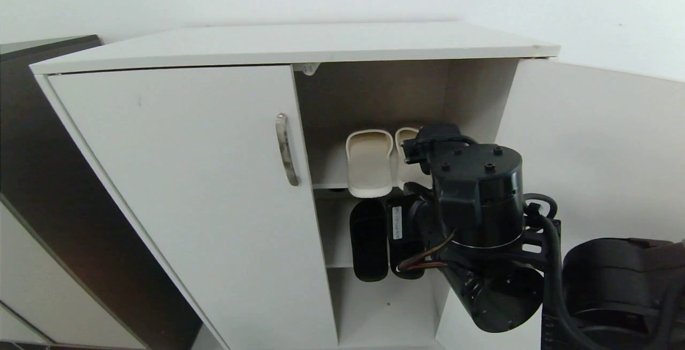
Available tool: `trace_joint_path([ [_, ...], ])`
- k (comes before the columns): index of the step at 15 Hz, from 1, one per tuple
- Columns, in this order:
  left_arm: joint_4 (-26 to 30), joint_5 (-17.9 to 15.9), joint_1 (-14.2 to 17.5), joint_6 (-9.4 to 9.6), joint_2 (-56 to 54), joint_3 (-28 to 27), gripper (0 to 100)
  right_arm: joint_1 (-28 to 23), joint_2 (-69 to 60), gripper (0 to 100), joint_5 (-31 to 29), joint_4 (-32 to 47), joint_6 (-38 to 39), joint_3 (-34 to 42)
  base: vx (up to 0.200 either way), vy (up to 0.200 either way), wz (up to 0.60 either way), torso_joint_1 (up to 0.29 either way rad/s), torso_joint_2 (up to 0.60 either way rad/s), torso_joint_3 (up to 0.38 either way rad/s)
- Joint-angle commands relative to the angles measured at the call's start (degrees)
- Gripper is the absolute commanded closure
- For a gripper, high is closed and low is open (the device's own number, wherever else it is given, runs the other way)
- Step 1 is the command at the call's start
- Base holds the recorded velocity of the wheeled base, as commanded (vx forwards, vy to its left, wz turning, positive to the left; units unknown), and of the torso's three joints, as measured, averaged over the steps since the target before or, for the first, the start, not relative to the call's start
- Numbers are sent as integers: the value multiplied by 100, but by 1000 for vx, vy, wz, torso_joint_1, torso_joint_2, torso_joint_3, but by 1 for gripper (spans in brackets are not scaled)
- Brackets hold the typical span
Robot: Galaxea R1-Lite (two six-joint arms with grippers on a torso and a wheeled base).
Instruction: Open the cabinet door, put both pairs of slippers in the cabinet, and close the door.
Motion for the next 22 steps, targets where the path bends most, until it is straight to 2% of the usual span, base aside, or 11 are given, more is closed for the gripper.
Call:
trace_joint_path([
  [1, -10, 2, 1, -4, -1, 0, 100, -3, 52, 100, 9, -1, -1, 12, -200, 0, 0, -2, 2, 7],
  [14, -1, 2, 1, -4, -1, 0, 100, -20, 35, 100, 35, -1, -18, 179, -200, 0, 0, 1, 2, 1],
  [16, -1, -33, 1, 49, -1, 0, 100, -38, 26, 100, 35, -53, -80, 302, -200, 0, 0, 0, 2, 0],
  [22, -1, -25, 1, 49, -1, 0, 100, -126, 8, 100, 255, -352, -212, 557, 0, 0, 0, 0, 0, 0],
])
